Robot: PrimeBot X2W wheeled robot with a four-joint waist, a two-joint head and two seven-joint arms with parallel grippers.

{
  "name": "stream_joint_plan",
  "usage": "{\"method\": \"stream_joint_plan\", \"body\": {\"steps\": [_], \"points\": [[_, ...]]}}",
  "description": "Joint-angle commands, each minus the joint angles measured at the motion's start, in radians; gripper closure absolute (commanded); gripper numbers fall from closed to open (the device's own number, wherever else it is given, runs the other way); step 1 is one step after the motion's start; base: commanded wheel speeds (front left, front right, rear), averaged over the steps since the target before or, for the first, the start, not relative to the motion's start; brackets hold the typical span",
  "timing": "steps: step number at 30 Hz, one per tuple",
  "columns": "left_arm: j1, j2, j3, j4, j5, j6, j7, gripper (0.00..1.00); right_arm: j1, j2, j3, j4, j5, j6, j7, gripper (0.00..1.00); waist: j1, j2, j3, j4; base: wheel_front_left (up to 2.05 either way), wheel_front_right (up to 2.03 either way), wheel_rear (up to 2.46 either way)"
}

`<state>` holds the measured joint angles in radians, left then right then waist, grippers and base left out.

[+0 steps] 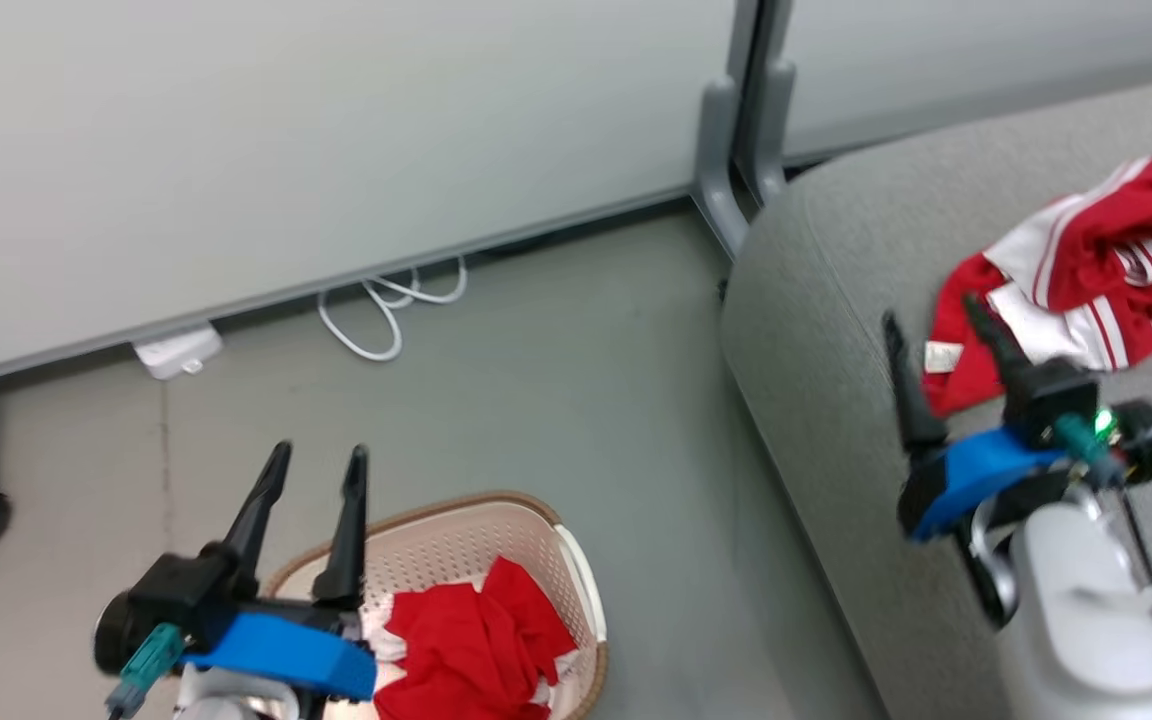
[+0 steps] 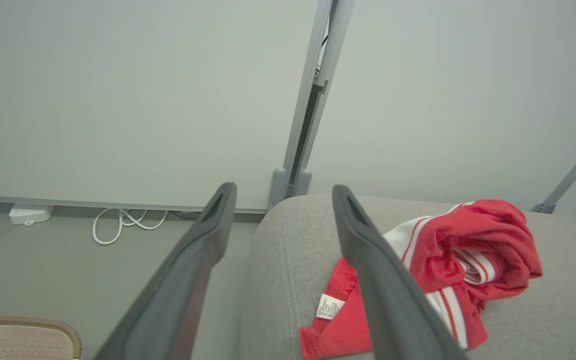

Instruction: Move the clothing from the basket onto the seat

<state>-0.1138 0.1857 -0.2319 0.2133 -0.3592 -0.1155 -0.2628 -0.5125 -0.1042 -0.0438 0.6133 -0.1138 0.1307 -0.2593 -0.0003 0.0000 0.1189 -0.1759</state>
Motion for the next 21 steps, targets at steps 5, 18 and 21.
{"method": "stream_joint_plan", "body": {"steps": [5,18,21], "points": [[0.063,-0.018,0.079,0.020,0.013,-0.005,-0.003,0.00,0.152,0.034,0.057,-0.117,0.053,0.000,0.020,0.00,0.0003,0.0000,-0.080,0.079,0.00,0.00,0.00],[0.145,-0.060,0.190,0.070,0.030,-0.012,-0.003,0.00,0.378,0.054,0.076,-0.344,0.115,0.000,0.088,0.00,0.0003,0.0000,-0.141,0.163,0.00,0.00,0.00],[0.154,-0.067,0.207,0.069,0.034,-0.014,-0.003,0.00,0.402,0.054,0.074,-0.375,0.125,0.000,0.105,0.00,0.0003,0.0000,-0.143,0.169,0.00,0.00,0.00]]}}
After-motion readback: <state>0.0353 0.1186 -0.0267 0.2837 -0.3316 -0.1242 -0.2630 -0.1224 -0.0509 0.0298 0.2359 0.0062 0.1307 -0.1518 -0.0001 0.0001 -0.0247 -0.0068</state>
